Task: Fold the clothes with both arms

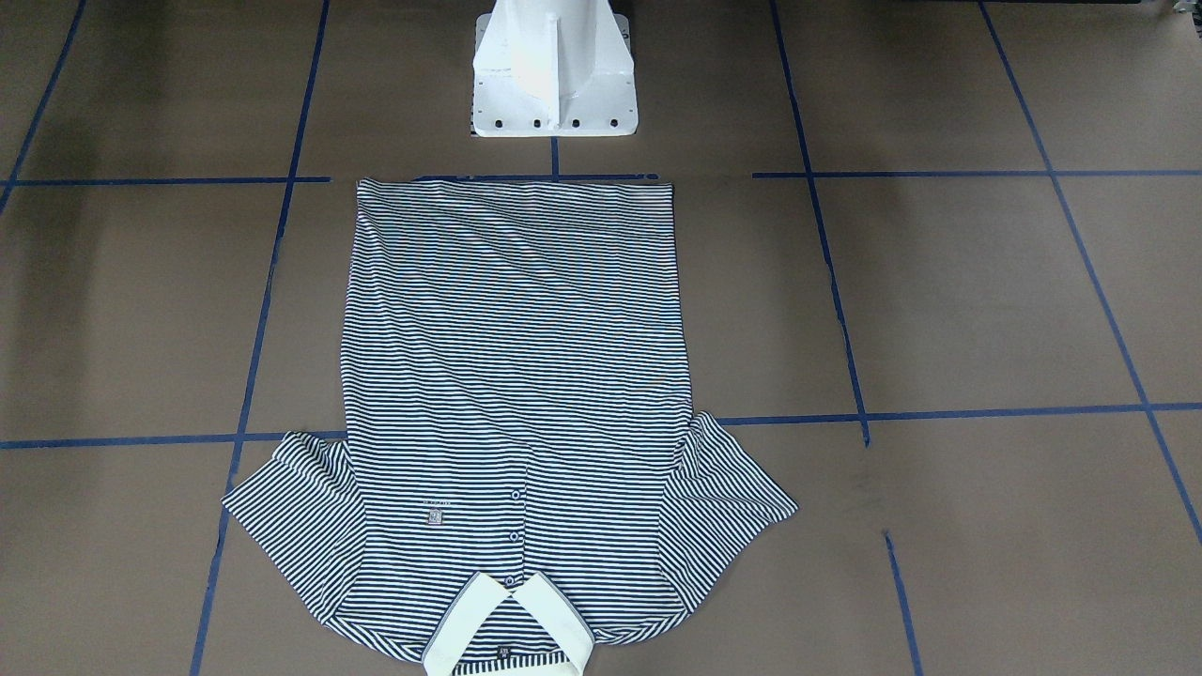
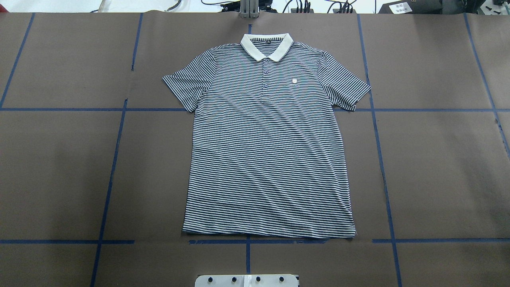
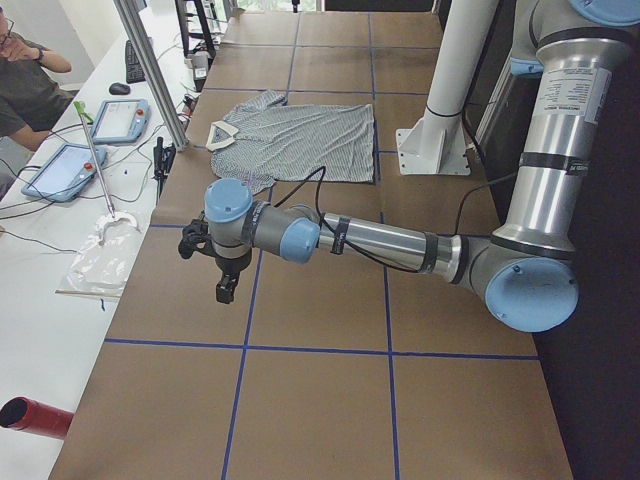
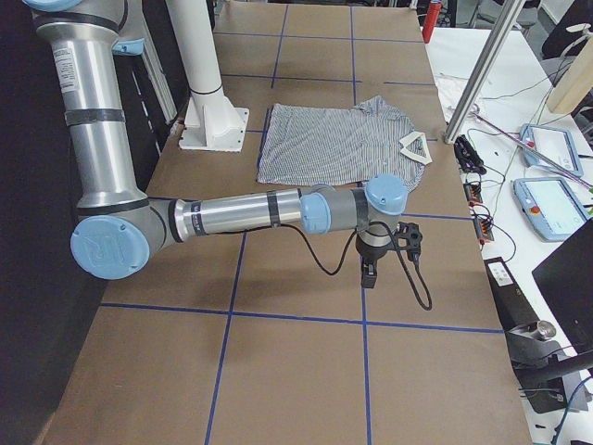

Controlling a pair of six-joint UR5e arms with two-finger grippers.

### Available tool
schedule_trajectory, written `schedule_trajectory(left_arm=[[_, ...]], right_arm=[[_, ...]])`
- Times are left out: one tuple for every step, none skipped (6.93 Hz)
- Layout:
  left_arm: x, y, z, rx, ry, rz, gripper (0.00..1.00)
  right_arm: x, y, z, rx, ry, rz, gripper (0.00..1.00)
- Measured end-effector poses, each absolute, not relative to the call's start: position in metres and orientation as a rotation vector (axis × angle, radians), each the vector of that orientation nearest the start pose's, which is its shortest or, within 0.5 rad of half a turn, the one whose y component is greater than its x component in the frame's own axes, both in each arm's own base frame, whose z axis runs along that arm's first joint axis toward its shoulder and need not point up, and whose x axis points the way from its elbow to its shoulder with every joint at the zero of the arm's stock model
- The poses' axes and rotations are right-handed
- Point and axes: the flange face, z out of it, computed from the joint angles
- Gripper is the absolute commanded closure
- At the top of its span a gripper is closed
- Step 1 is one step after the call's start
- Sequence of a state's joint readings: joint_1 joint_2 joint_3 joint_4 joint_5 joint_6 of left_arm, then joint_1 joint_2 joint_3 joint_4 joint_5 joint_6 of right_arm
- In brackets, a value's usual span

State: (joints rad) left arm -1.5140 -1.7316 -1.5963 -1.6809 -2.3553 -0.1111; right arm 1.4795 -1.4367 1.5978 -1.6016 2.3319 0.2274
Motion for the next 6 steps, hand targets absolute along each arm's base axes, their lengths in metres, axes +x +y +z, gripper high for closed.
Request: schedule_trajectory(left_arm=[[-0.036, -0.57, 0.544, 0.213, 0.802, 0.059, 0.0], [-0.036, -0.563, 0.544, 0.216, 0.81, 0.07, 0.0], [-0.032, -0.556, 0.548, 0.205, 0.815, 0.074, 0.0], [-0.03, -0.553, 0.55, 0.197, 0.818, 0.074, 0.0], [-0.024, -0.552, 0.553, 0.188, 0.819, 0.08, 0.0], [-0.013, -0.551, 0.555, 0.178, 0.821, 0.099, 0.0]], right_arm=[[0.014, -0.551, 0.587, -0.012, -0.766, 0.07, 0.0], [0.013, -0.544, 0.595, -0.017, -0.769, 0.042, 0.0], [0.011, -0.538, 0.601, -0.027, -0.788, 0.028, 0.0], [0.008, -0.532, 0.608, -0.041, -0.811, 0.024, 0.0], [0.007, -0.527, 0.614, -0.056, -0.836, 0.027, 0.0], [0.004, -0.521, 0.617, -0.064, -0.878, 0.029, 0.0]])
